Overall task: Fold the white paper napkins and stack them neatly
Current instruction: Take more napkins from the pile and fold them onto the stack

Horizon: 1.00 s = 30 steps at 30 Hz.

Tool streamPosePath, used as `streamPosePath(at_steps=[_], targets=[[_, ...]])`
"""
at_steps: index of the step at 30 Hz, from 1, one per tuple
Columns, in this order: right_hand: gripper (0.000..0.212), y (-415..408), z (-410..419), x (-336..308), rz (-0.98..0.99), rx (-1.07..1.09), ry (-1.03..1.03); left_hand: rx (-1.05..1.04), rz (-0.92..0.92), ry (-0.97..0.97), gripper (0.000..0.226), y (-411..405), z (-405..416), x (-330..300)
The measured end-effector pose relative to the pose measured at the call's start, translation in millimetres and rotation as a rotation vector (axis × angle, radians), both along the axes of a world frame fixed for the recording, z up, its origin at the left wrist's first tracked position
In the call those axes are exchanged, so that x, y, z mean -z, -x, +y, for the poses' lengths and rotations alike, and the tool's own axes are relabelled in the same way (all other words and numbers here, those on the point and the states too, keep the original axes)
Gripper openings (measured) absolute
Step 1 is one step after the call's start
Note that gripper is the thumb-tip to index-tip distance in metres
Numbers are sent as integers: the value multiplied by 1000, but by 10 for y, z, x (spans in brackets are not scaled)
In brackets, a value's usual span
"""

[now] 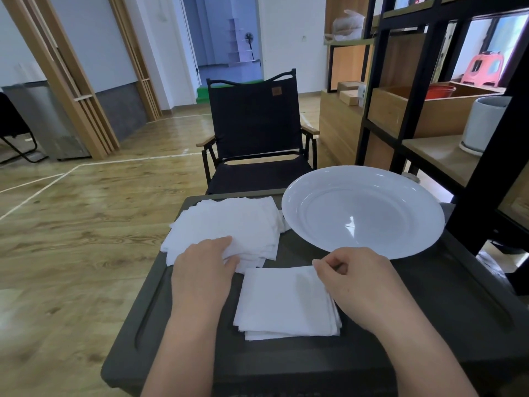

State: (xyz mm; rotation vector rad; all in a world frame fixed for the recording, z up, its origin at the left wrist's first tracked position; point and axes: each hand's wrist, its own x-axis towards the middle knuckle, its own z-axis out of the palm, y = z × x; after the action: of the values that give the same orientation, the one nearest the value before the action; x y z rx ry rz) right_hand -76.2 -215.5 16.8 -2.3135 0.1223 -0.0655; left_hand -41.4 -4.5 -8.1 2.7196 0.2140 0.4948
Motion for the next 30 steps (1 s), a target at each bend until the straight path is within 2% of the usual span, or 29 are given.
streamPosePath(at_steps=[2, 4, 8, 11, 13, 15, 22, 30], targets=[[23, 0, 7, 7, 2, -4, -2, -24, -24, 13, 13, 0, 23, 14], [23, -3, 12, 11, 8, -8, -7, -57, -57, 1, 26, -22, 62, 44], [22, -13, 15, 18, 15, -17, -9, -76, -75, 15, 27, -45, 93, 52], [22, -16, 15, 19, 14, -19, -8, -43, -80, 92, 6, -37, 85, 49], [22, -21, 14, 16, 14, -17, -12, -1, -57, 73, 24, -44, 78, 66], [22, -26, 15, 14, 17, -16, -7, 6, -58, 57, 31, -58, 85, 74], [23, -15, 1, 7, 18, -9, -27, -73, -135, 92, 13, -59, 146, 72], [23, 3, -18, -17, 18, -7, -53, -97, -127, 101, 20, -46, 101, 57]])
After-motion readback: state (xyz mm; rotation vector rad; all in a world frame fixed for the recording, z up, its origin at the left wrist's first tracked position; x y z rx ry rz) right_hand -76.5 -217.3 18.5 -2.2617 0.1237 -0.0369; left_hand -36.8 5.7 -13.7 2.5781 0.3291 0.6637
